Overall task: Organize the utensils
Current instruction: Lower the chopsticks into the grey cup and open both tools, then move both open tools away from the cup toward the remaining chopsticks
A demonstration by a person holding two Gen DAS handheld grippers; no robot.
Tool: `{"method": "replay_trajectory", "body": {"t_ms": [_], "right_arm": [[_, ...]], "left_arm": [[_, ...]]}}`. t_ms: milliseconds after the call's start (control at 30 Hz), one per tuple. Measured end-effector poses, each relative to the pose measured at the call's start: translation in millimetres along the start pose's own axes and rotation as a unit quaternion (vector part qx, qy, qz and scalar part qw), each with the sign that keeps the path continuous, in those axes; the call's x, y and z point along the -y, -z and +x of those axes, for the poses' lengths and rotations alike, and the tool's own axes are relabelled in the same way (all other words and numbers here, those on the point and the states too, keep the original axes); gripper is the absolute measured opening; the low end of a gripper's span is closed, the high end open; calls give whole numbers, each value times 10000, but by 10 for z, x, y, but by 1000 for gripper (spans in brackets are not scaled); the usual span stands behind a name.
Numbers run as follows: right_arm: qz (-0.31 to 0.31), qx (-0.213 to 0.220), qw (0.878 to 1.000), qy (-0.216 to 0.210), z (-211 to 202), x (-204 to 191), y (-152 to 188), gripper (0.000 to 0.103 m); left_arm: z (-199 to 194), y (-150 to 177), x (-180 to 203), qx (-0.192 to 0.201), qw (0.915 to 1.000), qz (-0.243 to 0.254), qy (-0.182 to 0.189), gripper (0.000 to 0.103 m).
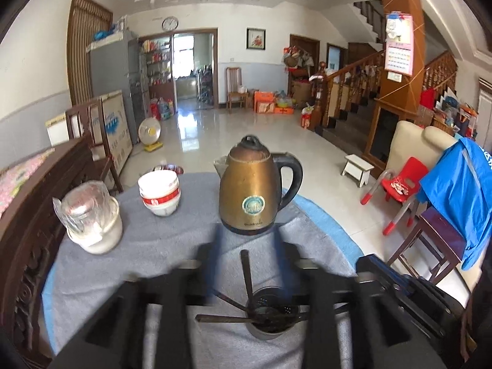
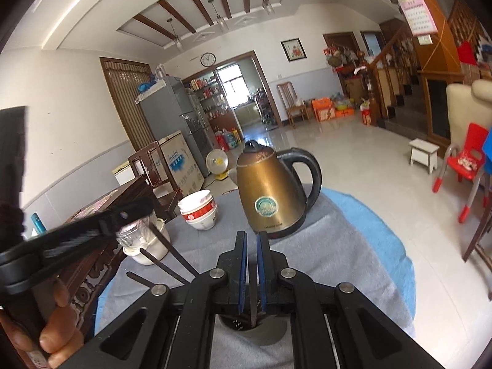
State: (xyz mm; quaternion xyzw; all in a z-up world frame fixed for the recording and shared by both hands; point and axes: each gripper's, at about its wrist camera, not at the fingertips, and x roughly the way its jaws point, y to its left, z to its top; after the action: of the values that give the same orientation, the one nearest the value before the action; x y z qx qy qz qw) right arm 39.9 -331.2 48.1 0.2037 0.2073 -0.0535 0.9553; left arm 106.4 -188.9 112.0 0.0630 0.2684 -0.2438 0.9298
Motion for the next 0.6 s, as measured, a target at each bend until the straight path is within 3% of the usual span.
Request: {"method": "replay_trajectory", "body": {"t_ms": [33, 100, 167, 300, 367, 600], "right_arm": [[34, -48, 10000, -39, 0, 16, 7, 8], [133, -146, 9998, -70, -4, 26, 17, 10], [255, -202, 9994, -117, -39, 54, 35, 14], [458, -5, 9987, -205, -240, 102, 78, 29], [493, 104, 9985, -236, -344, 112, 105, 35], [118, 562, 9978, -338, -799, -82, 349, 36]], "left_arm": [[-107, 10, -10, 159, 9998, 36, -59, 57], [-226, 14, -26, 306, 9993, 149, -138, 57], [-357, 48, -55, 344, 9989, 255, -216, 65], [-621, 193, -197, 404, 9978, 333, -415, 76], [-734, 318, -270, 391, 9971, 380, -531, 84], [-756, 861, -493, -109, 9934, 521, -1018, 86]]}}
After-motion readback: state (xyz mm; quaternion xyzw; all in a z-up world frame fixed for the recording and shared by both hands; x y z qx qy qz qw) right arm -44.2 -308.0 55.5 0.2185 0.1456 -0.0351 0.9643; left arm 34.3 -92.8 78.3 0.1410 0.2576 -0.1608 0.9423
